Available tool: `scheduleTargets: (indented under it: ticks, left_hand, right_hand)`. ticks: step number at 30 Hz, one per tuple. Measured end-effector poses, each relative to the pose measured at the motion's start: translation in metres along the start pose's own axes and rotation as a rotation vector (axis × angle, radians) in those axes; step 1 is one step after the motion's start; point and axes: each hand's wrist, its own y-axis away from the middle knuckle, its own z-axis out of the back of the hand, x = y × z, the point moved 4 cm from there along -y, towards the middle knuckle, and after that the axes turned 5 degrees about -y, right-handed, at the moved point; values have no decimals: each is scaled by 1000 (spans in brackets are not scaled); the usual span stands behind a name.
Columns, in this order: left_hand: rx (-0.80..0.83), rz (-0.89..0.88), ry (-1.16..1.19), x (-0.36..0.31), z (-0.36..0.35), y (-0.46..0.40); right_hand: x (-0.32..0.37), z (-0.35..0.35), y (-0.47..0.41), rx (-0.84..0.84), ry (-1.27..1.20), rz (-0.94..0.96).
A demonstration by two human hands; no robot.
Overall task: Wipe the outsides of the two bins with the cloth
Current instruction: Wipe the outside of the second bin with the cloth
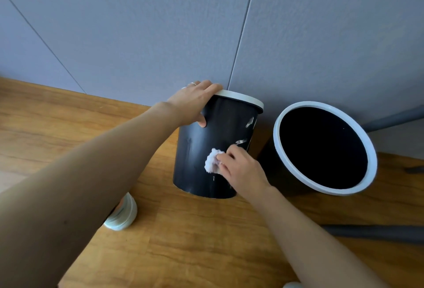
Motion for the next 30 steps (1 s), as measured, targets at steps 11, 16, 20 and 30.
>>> scheduleTargets:
  ticks: [11,16,20,30]
  left_hand:
    - [20,2,4,1,3,2]
    - [22,4,-1,1,3,2]
    - [16,4,-4,1,2,1]
    - [1,5,2,6,1,2]
  right_hand:
    - [16,-19,27,214,-30,65]
    - [4,-5,9,55,-84,-127]
    - [23,-22,31,206,-103,17]
    - [-3,-7,14,8,-183,-154]
